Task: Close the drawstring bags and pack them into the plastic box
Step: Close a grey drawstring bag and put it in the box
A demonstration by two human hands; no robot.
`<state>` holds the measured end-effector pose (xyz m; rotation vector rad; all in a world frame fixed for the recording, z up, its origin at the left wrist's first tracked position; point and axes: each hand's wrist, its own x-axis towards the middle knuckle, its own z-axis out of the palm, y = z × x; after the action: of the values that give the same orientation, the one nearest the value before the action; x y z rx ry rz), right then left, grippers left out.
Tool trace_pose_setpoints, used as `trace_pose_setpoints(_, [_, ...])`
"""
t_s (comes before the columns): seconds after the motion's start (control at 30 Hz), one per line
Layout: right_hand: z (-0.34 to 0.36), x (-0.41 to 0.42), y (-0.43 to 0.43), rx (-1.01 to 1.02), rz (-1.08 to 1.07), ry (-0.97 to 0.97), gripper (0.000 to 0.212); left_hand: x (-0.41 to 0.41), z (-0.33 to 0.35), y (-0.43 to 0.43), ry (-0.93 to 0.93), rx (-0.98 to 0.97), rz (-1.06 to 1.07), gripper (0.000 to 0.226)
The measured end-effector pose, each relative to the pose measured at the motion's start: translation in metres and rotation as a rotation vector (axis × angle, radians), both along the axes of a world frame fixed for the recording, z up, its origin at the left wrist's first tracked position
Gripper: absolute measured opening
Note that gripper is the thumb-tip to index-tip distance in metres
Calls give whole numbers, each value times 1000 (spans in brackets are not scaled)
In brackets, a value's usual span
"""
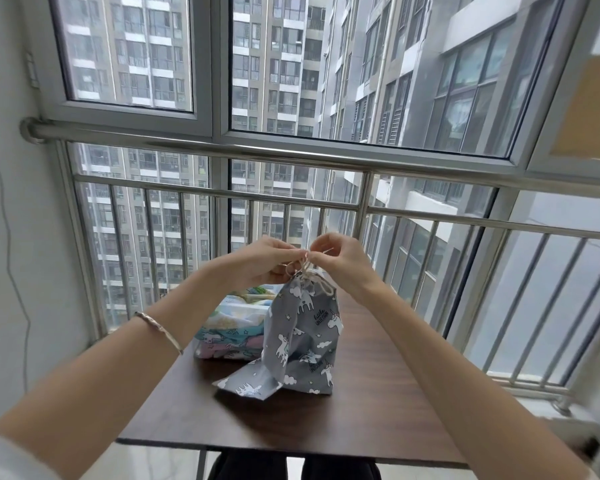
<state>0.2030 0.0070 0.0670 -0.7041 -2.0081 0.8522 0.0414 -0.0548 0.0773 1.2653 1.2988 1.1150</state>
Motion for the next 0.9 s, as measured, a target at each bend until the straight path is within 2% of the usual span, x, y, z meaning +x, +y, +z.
trace_pose_setpoints(0.03, [0,0,-1,-31,19,-1,4,1,0,0,-9,-8,3,18])
trace_pose_setpoints(0.23, [0,9,1,-37,78,-30,24,0,-2,-2,-9,-11,7,21])
trace_pose_setpoints(0.43, [-8,48,26,-103,54,-128,16,-28,-3,-13,241,4,3,31])
trace_pose_setpoints(0.53, [-14,50,28,-86,44,-179,15,-32,-8,-15,381,-32,-41,27])
trace_pose_setpoints(0.63, [-15,46,28,-70,51,-215,16,-33,-14,-14,395,-30,-89,27])
trace_pose_setpoints(0.77, [-15,43,27,-25,54,-368,15,-39,-14,-17,379,17,-89,46])
trace_pose_setpoints(0.9, [-12,42,29,66,10,-540,20,-43,-17,-16,399,20,-115,48])
